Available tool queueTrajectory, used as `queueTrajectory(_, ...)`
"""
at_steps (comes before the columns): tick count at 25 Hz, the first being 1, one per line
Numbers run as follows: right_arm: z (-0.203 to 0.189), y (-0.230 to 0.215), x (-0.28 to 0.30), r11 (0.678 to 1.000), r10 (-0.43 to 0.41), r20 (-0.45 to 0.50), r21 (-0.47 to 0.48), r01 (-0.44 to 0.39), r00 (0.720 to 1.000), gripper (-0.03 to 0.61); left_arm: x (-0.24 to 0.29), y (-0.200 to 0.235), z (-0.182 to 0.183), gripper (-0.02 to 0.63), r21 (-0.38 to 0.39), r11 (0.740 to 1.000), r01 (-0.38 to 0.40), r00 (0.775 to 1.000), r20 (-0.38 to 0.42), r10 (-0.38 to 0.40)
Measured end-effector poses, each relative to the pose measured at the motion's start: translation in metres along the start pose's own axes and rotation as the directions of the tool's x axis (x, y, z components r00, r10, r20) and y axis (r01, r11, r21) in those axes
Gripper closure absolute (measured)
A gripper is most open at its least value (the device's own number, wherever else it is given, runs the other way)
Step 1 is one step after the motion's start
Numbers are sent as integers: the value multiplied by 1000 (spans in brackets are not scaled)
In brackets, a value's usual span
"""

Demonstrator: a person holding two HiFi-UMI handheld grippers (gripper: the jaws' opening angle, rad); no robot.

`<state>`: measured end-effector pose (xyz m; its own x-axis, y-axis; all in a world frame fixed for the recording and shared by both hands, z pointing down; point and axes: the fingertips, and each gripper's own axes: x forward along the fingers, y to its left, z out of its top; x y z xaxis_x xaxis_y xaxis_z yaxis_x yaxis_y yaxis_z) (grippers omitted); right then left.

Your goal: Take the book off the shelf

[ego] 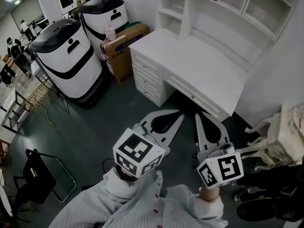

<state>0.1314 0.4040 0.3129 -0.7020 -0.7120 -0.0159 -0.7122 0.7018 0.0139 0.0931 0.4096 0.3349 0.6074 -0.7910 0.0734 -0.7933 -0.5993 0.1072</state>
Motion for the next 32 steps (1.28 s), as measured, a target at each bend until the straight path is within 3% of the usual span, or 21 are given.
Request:
queueTrajectory(11,-12,-22,43,1000,7,-12,30,-7,1000,565,21,47,3,603,-3,999,-38,999,7,38)
queueTrajectory(32,-8,-88,241,998,-58,-42,14,59,997,563,116,233,43,603,2,1000,31,1000,3,-31)
